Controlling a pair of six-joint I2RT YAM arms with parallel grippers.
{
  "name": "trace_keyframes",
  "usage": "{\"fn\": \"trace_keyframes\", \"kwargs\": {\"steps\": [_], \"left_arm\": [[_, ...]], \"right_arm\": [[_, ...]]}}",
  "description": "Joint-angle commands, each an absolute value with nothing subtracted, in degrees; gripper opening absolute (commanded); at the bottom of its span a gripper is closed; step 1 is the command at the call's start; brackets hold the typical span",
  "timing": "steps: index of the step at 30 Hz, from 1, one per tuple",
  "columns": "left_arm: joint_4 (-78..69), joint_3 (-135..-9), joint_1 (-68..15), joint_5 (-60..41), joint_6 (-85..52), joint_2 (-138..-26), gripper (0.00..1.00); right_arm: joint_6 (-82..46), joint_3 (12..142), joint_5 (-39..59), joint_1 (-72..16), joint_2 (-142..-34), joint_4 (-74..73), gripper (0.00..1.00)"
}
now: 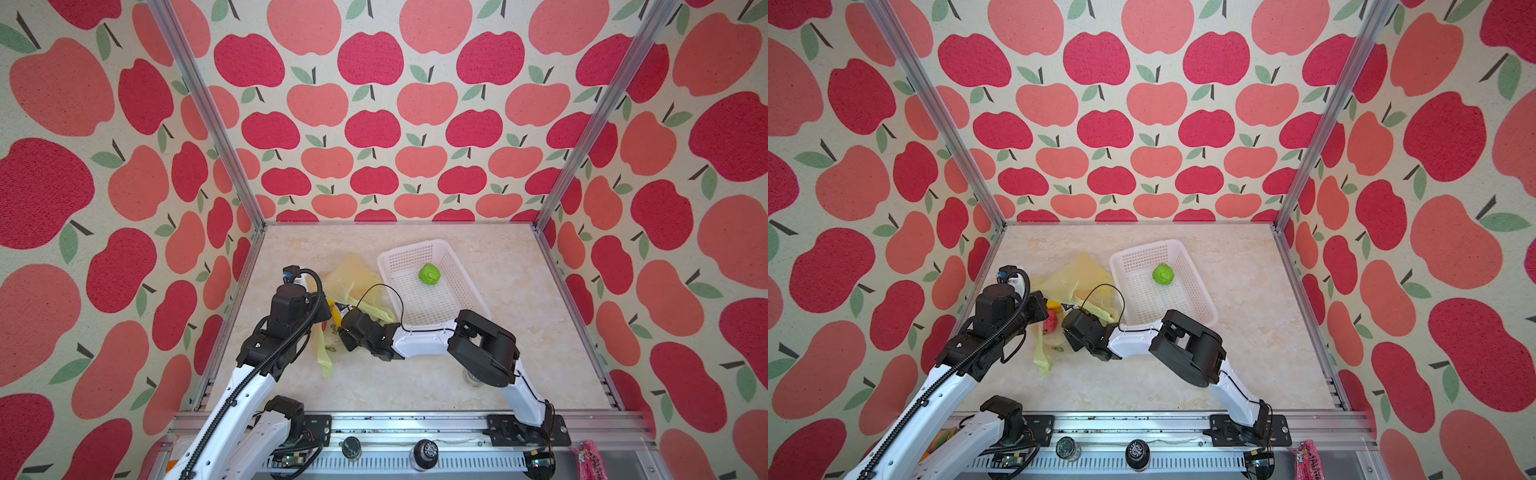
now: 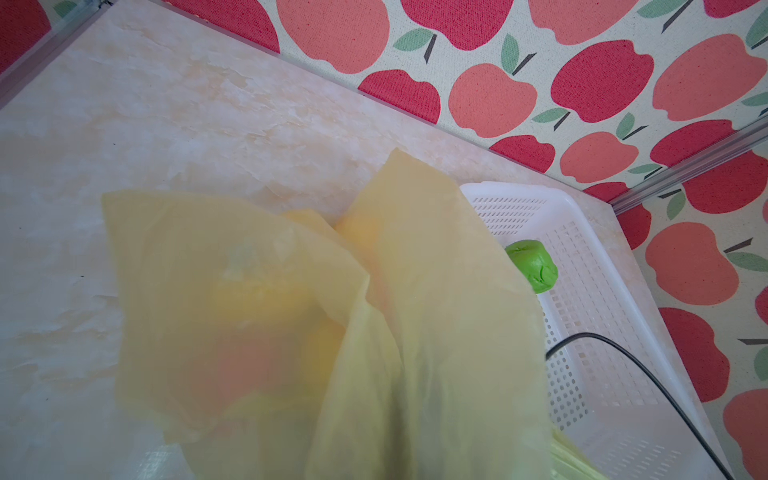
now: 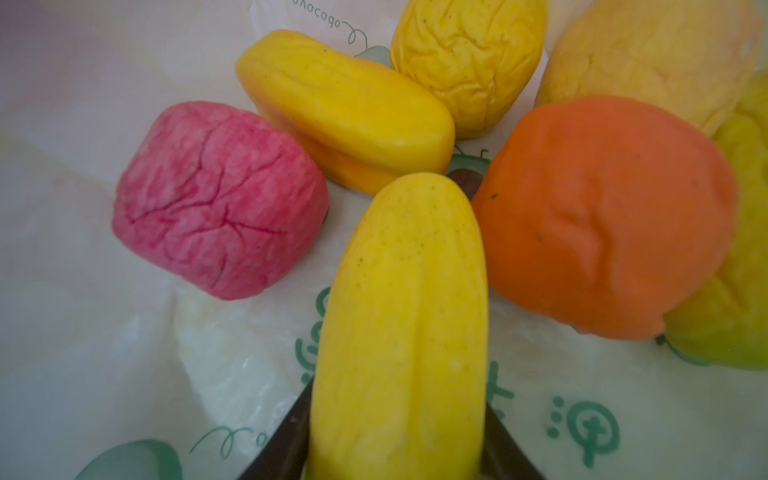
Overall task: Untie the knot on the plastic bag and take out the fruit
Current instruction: 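Grasp the long yellow cucumber with the right gripper and lift it, then carry the yellow cucumber over the basket and release it with the right gripper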
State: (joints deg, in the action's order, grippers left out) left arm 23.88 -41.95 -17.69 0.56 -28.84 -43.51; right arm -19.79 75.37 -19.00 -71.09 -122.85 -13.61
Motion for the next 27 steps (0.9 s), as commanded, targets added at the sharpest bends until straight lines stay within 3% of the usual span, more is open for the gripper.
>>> {"fn": "trace_keyframes", "kwargs": {"steps": [1, 17, 27], "left_arm": [[24.59, -44.12, -17.23, 0.26, -28.19, -42.68, 0.00], [24.34, -43.79, -16.78, 0.09, -28.24, -42.73, 0.00], [23.80, -43.42, -16.49, -0.35, -28.38, -43.55, 0.00]], "right_arm": [[-16.57, 69.13, -17.03, -71.23, -115.06, -22.90, 0.44], [-1.32, 43.77, -16.24, -75.81, -87.86, -46.57, 0.35], [19.32, 39.92, -31.98, -73.99, -69.45, -53.10, 0.26]]}}
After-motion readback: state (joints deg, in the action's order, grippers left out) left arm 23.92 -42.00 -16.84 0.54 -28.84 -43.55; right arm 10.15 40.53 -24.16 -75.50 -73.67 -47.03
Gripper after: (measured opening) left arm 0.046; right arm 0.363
